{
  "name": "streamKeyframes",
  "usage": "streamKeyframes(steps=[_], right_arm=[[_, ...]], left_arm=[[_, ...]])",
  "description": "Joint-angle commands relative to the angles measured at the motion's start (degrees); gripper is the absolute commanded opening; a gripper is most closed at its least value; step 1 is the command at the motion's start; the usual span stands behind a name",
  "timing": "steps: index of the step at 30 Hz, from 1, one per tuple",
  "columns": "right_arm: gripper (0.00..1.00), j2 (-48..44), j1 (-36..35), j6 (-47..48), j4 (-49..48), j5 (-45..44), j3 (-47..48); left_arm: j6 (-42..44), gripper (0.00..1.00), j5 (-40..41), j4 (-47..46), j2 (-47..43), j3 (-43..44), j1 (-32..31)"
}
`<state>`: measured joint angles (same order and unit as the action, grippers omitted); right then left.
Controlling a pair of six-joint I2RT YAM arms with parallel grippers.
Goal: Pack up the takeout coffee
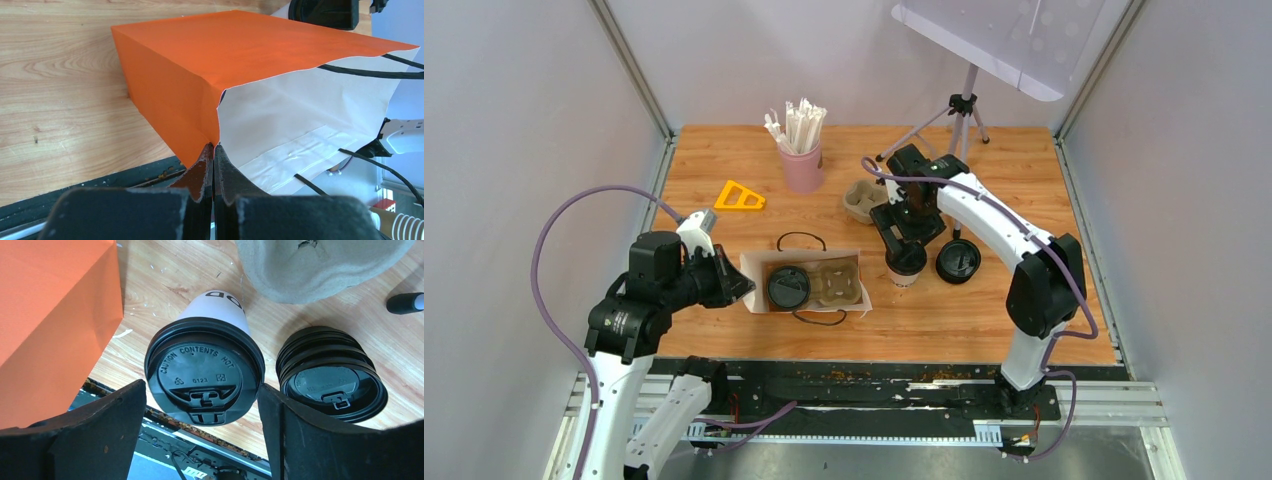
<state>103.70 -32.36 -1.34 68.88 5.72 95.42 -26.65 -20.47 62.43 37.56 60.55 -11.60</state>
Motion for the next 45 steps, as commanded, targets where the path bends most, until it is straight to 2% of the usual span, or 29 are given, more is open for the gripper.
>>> streamKeyframes(steps=[1, 6, 15, 34, 41, 45], right_arm=[[0.82, -4.79, -0.62, 1.13, -7.37, -0.05, -4.45], [0.85, -7.70, -0.75, 1.08, -11.84, -0.75, -8.25], [0.87, -8.99, -0.94, 1.08, -13.27, 1.68, -9.78], [0.86, -10.34, -3.34, 3.48, -13.98, -5.11, -13.46], [0.81, -11.38, -4.60, 3.78, -15.08, -9.24, -14.46], [0.75, -12.26, -5.09, 4.35, -15.85, -10.85, -14.91]], left_arm=[[1.30, 0.00, -0.73, -0.21, -0.19, 1.36, -0.03], [1.19, 0.00, -0.75, -0.28, -0.20, 1.45, -0.01], [1.17, 0.00, -0.71, -0.38, 0.21, 1.71, -0.05], [1.21, 0.00, -0.80, -0.47, 0.18, 1.33, -0.01], [1.11, 0.00, -0.80, -0.65, 0.20, 1.36, -0.01], [1.08, 0.00, -0.82, -0.56, 0.06, 1.29, -0.01]])
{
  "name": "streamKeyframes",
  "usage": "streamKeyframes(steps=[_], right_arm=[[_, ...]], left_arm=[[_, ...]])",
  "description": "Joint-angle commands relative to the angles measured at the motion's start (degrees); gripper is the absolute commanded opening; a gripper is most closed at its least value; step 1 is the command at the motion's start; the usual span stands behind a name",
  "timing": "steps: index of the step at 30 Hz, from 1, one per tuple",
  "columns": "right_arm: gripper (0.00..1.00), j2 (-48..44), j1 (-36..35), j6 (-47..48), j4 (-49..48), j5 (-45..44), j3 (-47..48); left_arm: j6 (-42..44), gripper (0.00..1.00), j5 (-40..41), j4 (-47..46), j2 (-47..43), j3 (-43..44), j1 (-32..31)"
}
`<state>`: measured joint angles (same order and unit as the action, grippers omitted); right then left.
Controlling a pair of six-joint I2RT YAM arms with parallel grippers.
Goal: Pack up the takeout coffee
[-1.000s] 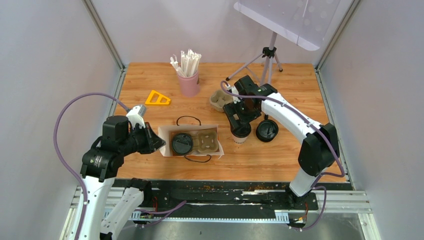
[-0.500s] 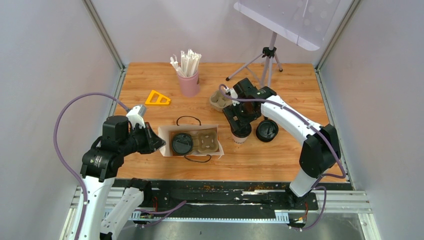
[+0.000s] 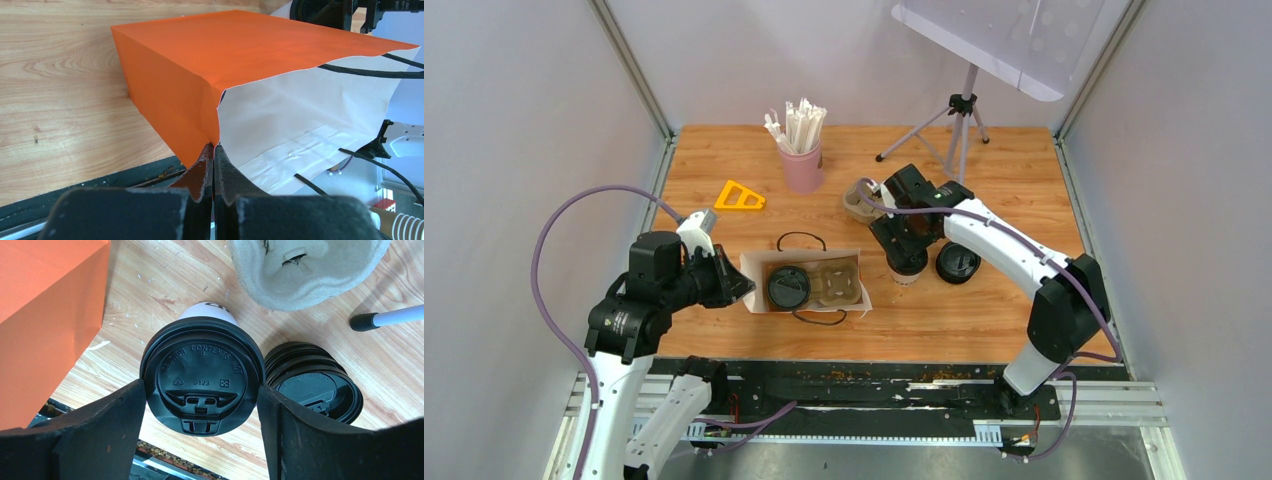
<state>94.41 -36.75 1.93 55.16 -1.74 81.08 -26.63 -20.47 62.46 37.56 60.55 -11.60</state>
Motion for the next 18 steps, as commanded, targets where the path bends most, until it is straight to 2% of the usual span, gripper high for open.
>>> streamKeyframes(steps=[1, 9, 18], right_arm=[[0.73, -3.18, -0.69, 1.14, -2.26, -3.25, -0.65], [0.70, -4.56, -0.77, 1.06, 0.32, -1.87, 2.22], [0.69, -9.39, -2.25, -1.08, 14.23, -0.82, 17.88]], left_arm=[[1.06, 0.00, -0.80, -0.53, 0.05, 1.31, -0.02], [1.24, 0.00, -0.72, -0.45, -0.13, 1.45, -0.01], [0.84, 0.00, -0.76, -0.87, -0.47, 0.75, -0.02]])
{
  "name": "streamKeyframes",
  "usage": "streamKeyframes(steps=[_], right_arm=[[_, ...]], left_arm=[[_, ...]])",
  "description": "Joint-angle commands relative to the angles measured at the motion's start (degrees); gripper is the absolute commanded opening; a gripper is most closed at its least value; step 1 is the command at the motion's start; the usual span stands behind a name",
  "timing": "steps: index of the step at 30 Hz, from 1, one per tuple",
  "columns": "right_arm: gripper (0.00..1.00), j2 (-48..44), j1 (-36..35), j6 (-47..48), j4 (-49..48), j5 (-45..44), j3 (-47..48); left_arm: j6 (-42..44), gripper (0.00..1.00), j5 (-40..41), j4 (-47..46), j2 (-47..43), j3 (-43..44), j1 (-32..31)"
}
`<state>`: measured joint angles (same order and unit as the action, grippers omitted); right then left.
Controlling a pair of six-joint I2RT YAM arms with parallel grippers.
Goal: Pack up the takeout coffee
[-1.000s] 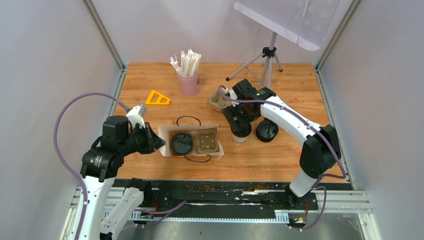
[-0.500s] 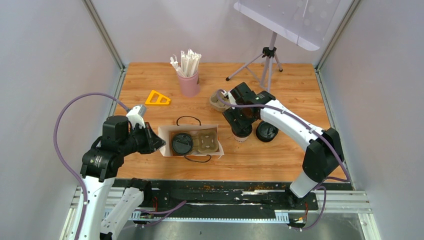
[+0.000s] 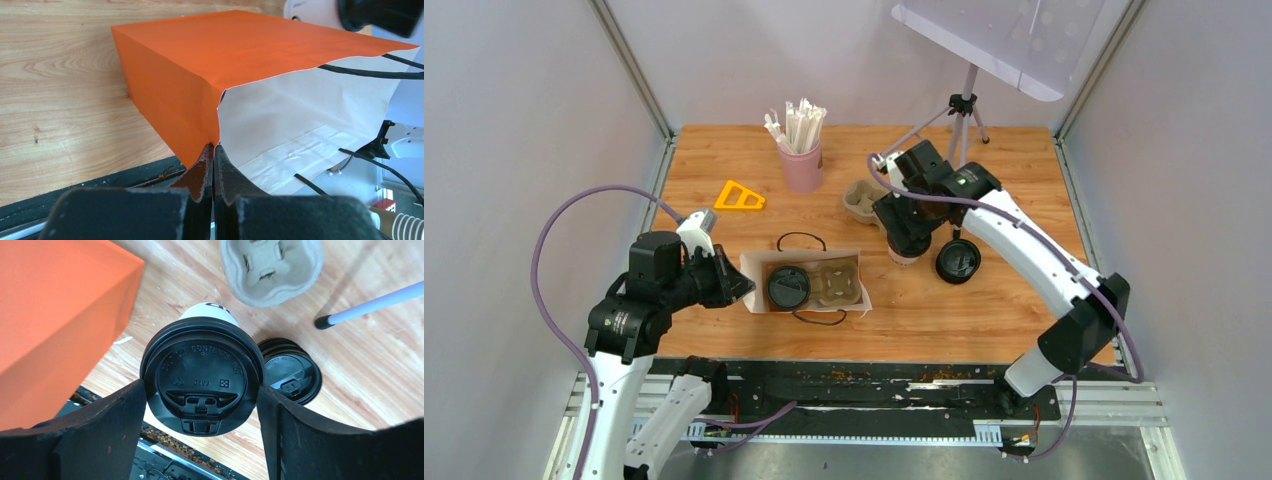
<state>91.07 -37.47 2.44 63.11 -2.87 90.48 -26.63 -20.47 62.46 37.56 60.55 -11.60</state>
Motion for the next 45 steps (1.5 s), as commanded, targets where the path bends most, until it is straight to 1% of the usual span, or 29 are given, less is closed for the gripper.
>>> streamKeyframes(steps=[1, 6, 12, 17, 20, 24, 29, 31, 34, 41, 45], right_arm=[[0.69, -6.68, -2.55, -1.64, 7.68, -0.20, 11.06], [0.69, -8.87, -10.39, -1.77, 12.01, -5.55, 20.14], [0.69, -7.33, -19.27, -5.04, 19.50, -12.33, 32.74], [0.69, -8.52, -27.14, -5.40, 19.88, -15.75, 36.63], [0.69, -9.63, -30.80, -5.86, 18.56, -15.88, 36.05], [0.69, -11.76, -36.16, -4.78, 13.84, -15.63, 33.00], [0.70, -13.09, -40.64, -3.07, 8.16, -15.47, 28.99], [0.70, -13.03, -41.64, -2.66, 6.16, -14.96, 27.91], [0.70, -12.81, -42.39, 1.37, 2.69, -14.61, 24.86], [0.71, -10.84, -42.67, 13.25, -6.19, -17.79, 17.24], [0.71, -7.49, -42.66, 18.09, -6.54, -18.37, 16.10]], left_arm=[[0.86, 0.00, -0.80, -1.07, -0.47, 0.61, -0.01], [1.06, 0.00, -1.14, -1.78, -0.21, 0.19, -0.01], [2.77, 0.00, -2.18, -2.59, 0.83, 0.25, -0.08], [3.33, 0.00, -2.50, -2.60, 1.11, 0.76, -0.01], [3.27, 0.00, -2.32, -2.79, 1.04, 0.71, -0.01], [3.46, 0.00, -2.37, -2.79, 0.78, 0.49, -0.01], [4.08, 0.00, -2.72, -2.87, 0.74, 0.26, -0.03], [4.35, 0.00, -2.94, -2.87, 0.86, 0.30, -0.01], [5.50, 0.00, -3.78, -3.33, 0.94, 0.25, -0.01], [9.73, 0.04, -5.07, -4.14, 0.91, 0.54, -0.07], [9.88, 0.07, -6.16, -5.15, 0.58, 0.48, -0.05]])
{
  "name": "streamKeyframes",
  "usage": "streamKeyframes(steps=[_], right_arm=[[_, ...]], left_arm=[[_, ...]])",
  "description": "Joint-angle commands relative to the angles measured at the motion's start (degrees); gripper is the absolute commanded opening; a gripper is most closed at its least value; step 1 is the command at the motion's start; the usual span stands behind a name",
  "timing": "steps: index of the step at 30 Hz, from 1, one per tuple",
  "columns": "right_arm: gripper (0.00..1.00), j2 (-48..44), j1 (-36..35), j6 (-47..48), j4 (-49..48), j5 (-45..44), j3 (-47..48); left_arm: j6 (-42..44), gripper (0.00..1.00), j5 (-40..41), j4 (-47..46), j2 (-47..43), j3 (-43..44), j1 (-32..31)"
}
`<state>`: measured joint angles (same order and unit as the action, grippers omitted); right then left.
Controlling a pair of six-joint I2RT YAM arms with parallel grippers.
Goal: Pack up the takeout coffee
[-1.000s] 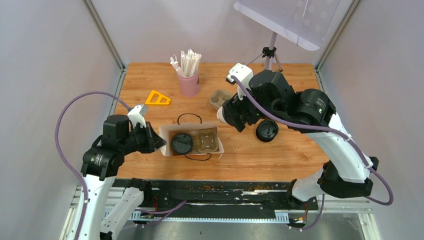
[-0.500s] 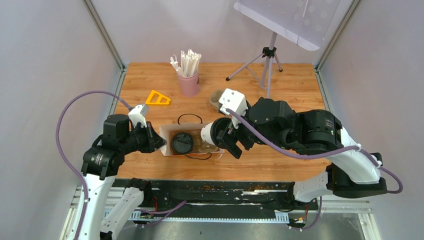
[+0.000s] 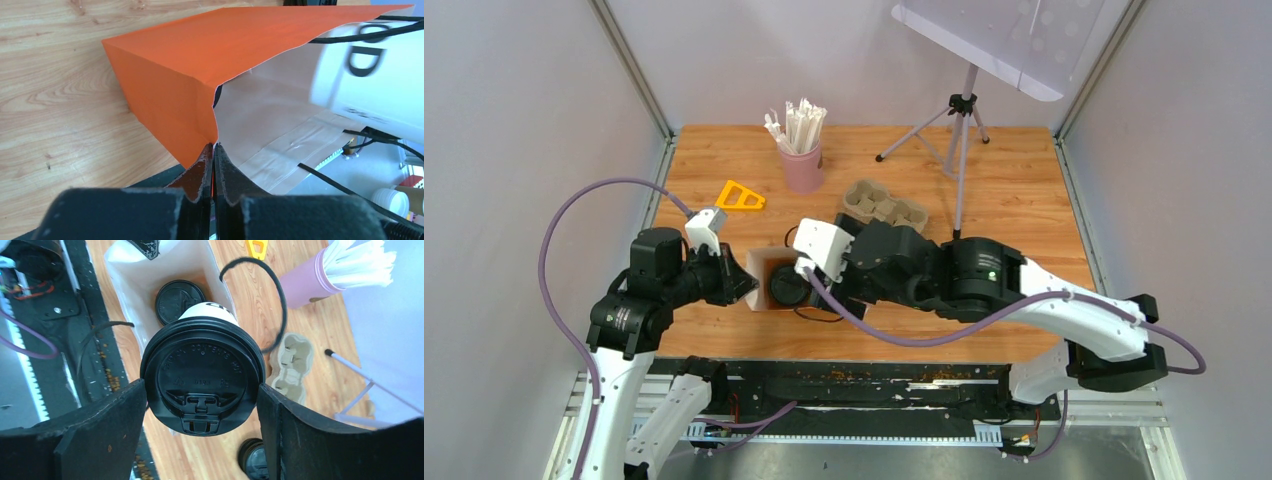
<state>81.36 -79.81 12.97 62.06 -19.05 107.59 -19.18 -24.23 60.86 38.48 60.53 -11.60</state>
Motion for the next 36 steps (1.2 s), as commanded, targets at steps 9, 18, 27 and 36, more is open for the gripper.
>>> streamKeyframes(steps=[9, 18, 27, 36], right_arm=[[0.70, 1.75, -1.51, 11.31, -8.58, -1.69, -9.05], [0.70, 0.99, -5.53, 11.20, -8.66, -2.88, -13.53], [0.69, 1.28, -7.89, 9.88, -10.56, -5.26, -16.45], [0.70, 1.65, -6.29, 19.49, -19.25, -9.39, -18.49]], left_arm=[[-2.11, 0.22, 0.84, -0.71, -1.89, 0.56, -0.06], [-8.09, 0.31, 3.89, 1.37, -4.32, -0.31, -0.03], [-6.17, 0.17, 0.32, -1.37, -6.68, -2.46, -0.04], [-0.13, 0.09, -4.58, -6.11, -6.63, -3.84, -0.01]])
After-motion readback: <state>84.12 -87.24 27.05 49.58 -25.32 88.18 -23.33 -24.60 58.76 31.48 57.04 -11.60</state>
